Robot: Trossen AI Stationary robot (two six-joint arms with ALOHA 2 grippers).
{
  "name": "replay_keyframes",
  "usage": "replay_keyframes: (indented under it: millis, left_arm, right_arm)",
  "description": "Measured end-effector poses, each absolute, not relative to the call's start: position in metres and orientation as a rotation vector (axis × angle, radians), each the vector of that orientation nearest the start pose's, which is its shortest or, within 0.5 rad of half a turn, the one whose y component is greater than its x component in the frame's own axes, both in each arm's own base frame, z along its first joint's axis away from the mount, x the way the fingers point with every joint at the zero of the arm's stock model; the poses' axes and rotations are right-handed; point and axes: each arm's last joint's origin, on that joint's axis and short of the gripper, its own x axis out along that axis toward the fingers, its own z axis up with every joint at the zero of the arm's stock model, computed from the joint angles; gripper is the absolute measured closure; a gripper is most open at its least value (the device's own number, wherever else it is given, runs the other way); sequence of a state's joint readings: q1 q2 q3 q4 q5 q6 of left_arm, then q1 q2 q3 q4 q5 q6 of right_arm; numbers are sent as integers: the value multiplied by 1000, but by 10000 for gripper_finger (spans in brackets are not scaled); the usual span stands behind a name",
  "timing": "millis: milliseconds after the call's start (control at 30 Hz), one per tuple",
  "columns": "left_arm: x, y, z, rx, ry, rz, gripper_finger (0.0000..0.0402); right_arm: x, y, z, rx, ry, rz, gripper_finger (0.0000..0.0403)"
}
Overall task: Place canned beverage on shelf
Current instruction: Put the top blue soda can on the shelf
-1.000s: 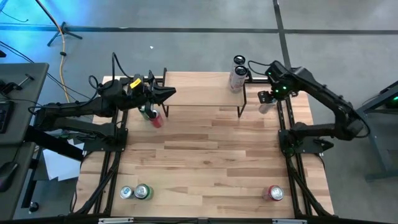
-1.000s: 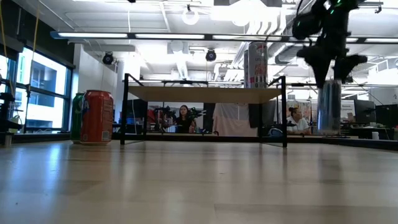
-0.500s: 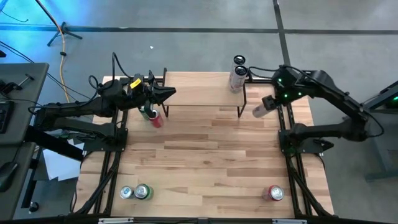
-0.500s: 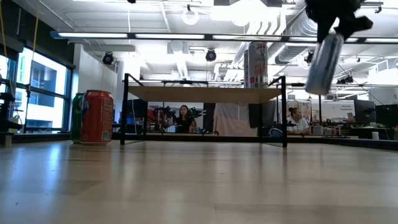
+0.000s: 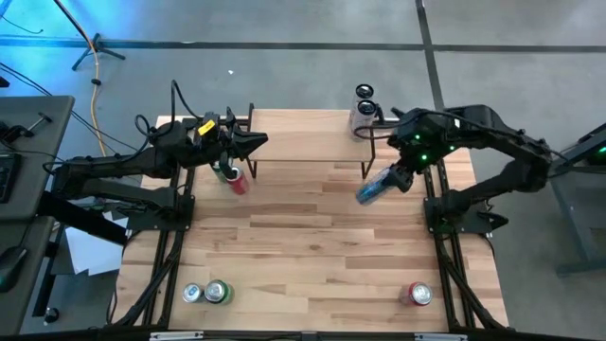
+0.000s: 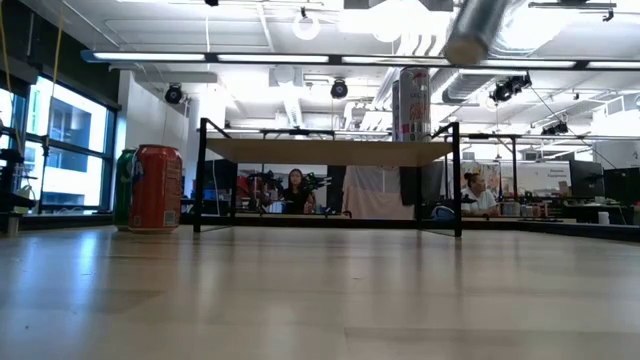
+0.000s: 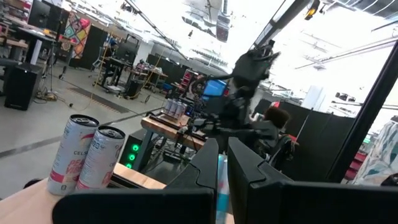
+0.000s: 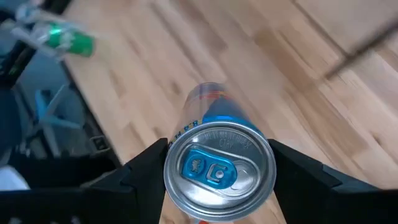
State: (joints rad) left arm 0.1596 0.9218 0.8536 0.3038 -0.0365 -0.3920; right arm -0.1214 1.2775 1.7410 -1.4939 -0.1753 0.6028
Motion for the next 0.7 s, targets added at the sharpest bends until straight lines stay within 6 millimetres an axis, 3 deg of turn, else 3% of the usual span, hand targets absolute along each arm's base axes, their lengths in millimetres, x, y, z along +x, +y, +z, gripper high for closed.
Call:
replay_keyframes:
  millis: [200, 500, 700]
  left_arm:
    - [200, 33, 380, -389, -268, 124, 401]
    - [201, 30, 379, -419, -243, 13, 401]
    - [201, 28, 379, -450, -228, -48, 401]
  right_arm:
    - [210, -4, 470, 601, 929, -141, 177]
    - [241, -6, 510, 422, 752, -124, 177]
    - [264, -18, 496, 370, 758, -204, 177]
